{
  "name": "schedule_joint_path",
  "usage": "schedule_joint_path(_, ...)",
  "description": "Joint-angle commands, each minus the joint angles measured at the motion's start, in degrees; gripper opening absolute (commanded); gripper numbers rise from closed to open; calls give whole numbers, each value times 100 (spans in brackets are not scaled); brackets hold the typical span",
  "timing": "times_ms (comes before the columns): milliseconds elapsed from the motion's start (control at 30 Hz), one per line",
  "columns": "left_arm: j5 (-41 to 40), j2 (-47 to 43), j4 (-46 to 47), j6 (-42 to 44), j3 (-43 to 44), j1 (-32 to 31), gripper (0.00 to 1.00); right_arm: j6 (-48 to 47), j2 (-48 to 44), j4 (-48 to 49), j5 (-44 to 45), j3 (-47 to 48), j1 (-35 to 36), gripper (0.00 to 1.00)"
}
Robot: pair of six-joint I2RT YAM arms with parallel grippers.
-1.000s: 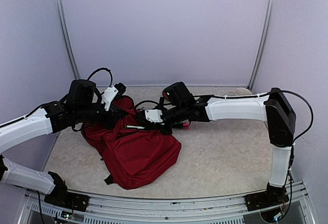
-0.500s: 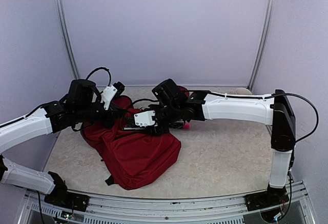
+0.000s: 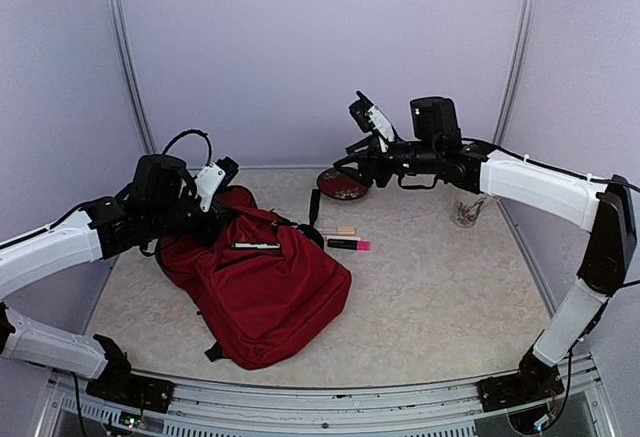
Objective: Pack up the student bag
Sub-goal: Pick up the pen from the center of the board.
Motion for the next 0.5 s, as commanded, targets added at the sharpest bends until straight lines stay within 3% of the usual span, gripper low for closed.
schedule_joint_path(0,-809,-201,178,-39,158,120,0,1167,857,-1368,1491,-11,-310,60)
schedule_joint_path(233,-1306,-506,-37,-126,115,217,0,763,2264,-2755,1897,952,-309,59)
schedule_joint_path(467,-1486,-684,-451,-179,200,248,0,174,3181,-3028,2094,1653,-231,60)
